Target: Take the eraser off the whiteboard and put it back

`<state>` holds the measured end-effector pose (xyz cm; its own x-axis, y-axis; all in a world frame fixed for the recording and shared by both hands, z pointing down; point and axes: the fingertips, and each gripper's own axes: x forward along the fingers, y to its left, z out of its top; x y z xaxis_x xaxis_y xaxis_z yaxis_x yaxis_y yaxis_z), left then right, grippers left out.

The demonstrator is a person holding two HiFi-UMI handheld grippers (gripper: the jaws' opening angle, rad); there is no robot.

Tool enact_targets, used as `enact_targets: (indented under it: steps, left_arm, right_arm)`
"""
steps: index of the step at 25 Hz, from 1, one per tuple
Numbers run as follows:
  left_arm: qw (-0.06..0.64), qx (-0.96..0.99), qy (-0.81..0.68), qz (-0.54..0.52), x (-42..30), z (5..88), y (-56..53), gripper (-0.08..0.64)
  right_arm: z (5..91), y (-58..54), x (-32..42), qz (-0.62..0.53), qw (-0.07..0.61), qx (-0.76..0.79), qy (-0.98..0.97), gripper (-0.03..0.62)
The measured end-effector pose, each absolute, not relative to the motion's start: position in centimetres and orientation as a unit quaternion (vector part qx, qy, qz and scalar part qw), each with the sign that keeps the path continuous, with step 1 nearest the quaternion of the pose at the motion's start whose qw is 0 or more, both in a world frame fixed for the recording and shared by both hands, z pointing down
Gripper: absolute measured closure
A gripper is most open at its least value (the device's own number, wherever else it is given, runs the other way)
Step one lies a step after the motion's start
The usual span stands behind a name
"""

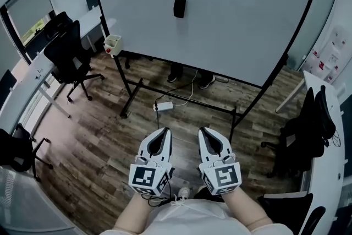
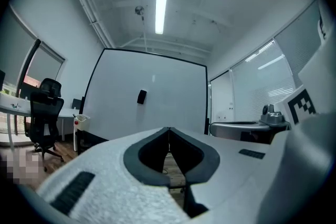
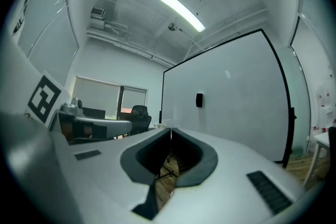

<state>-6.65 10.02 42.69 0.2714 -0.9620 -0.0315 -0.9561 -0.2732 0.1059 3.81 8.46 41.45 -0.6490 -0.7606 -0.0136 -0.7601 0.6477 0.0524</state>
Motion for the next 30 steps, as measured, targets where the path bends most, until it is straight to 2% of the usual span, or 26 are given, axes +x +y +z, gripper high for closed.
enact_targets:
  steps: [11, 22, 30]
  left_arm:
    - [0.028, 0.778, -0.625, -0.056, -10.8, 43.7, -1.8, 0.543]
    - [-0.03, 0.779, -0.624, -0.042, -12.7, 39.6, -19.0, 0.543]
    - [-0.041, 0.793, -0.606, -0.047, -12.6, 38.3, -27.7, 0.543]
  right_arm:
    - [42.7, -5.3, 0.8, -0.015, -0.002, 0.401, -0.916, 0.565]
    - [39.2, -22.3, -0.7, -0.045, -0.037, 0.404, -0.913, 0.565]
    - [38.7, -28.8, -1.0, -0.045, -0.033, 0.421, -0.905, 0.565]
